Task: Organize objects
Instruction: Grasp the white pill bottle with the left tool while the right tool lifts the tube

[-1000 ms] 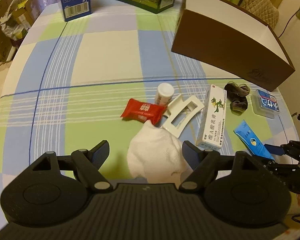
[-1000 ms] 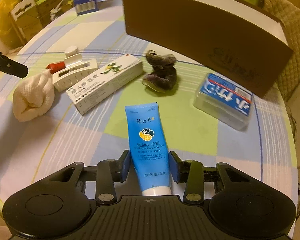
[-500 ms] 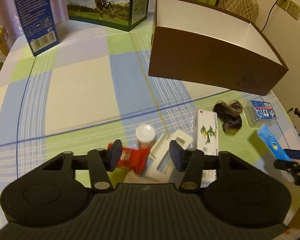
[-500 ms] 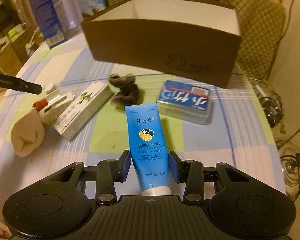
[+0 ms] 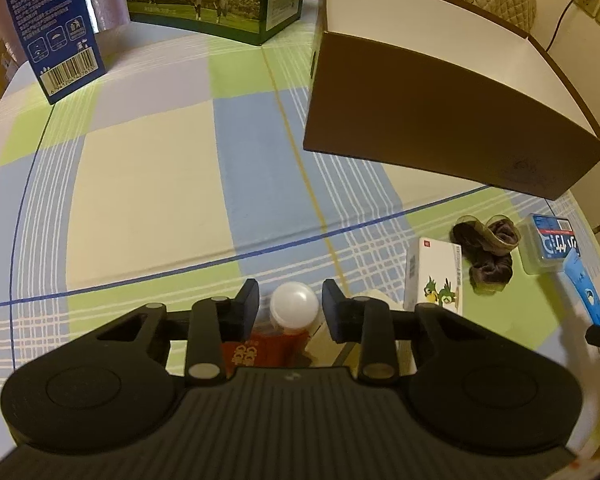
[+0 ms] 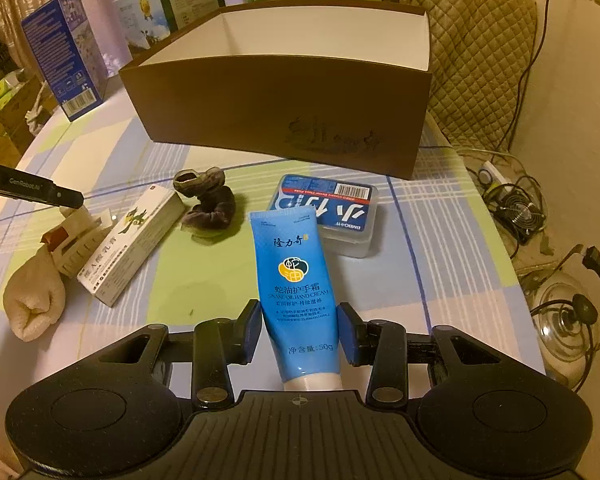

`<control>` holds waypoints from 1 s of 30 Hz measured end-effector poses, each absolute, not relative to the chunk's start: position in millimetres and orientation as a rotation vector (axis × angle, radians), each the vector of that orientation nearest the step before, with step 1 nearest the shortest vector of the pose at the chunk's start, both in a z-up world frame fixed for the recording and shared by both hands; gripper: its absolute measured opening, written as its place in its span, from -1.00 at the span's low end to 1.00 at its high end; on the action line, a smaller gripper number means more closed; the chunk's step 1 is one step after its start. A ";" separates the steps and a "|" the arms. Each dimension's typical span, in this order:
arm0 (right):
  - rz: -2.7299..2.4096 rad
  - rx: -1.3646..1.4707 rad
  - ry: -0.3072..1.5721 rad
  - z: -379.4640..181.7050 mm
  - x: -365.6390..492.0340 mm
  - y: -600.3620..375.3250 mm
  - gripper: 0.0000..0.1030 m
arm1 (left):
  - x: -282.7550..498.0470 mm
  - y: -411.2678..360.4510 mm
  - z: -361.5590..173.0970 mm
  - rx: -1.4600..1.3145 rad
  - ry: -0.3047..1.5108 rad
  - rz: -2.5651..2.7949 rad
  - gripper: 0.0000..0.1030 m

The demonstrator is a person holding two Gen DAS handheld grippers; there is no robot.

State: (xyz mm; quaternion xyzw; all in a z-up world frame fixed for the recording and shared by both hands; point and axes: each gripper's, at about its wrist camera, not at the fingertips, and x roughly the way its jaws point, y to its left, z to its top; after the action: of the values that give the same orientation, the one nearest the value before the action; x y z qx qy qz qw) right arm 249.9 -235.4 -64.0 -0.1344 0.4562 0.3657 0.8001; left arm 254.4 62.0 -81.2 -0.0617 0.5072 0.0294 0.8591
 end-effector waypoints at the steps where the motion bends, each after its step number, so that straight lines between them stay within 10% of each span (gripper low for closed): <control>1: 0.786 -0.289 0.978 -63.9 250.3 -235.0 -0.27 | 255.6 61.4 -82.6 -0.127 1.070 0.062 -0.48; 30: 0.801 -0.272 0.961 -55.8 249.1 -234.5 -0.27 | 256.4 57.2 -76.5 -0.118 1.053 0.101 -0.56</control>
State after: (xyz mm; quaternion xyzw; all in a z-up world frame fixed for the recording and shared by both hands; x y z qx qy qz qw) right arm 249.1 -234.5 -55.8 -0.1270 0.4484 0.3739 0.8019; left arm 256.4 57.2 -76.5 -0.0560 0.5022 0.0481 0.8616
